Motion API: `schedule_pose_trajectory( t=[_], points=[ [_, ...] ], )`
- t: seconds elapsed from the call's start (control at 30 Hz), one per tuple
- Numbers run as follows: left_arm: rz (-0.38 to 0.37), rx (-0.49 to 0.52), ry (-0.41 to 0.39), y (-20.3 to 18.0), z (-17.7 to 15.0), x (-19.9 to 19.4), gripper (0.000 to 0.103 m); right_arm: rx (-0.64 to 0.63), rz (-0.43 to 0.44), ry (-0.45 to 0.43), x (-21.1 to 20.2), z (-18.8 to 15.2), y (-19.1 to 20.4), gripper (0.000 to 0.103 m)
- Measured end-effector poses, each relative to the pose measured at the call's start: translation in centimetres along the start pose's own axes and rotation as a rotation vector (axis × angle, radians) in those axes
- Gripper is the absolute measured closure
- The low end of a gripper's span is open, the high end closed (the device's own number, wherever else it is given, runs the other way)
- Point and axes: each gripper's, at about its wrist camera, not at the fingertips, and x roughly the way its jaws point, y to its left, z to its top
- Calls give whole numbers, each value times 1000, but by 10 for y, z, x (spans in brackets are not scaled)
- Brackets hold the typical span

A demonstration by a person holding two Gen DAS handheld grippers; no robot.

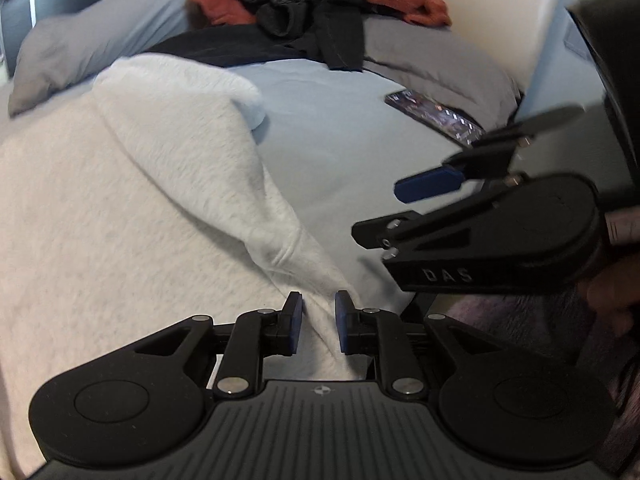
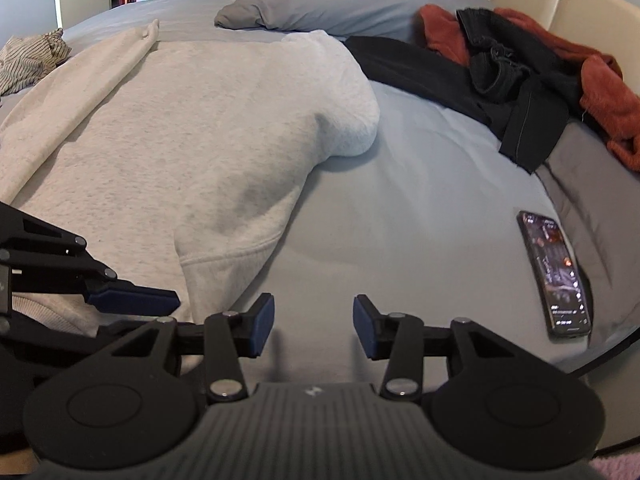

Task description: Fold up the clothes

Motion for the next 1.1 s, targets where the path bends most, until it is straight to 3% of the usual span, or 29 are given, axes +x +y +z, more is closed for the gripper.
schedule_pose_trajectory(
  t=[0.27,0.33,0.53,0.63,0.73,0.83,0.93,1.1],
  points=[
    [18,76,26,-7,-6,15,88,-1,40,11,8,3,6,55],
    [5,49,21,-1,-7,13,94,-20,56,8,9,3,11,55],
    [14,-182,-41,20,-16,-16,99,-21,58,-5,4,2,11,55],
    [-59,-426,-29,45,-25,-32,103,-29,67,-17,0,1,11,55],
    [-147,-565,14,57,-40,-33,103,-49,82,-53,-8,2,15,55],
    [-165,-573,21,58,-43,-32,103,-87,131,-100,-16,5,24,59],
    [-182,-580,27,59,-46,-31,103,-136,164,-94,-10,8,36,87],
    [-165,-603,24,65,-47,-35,103,-113,252,11,24,10,48,90]
  ],
)
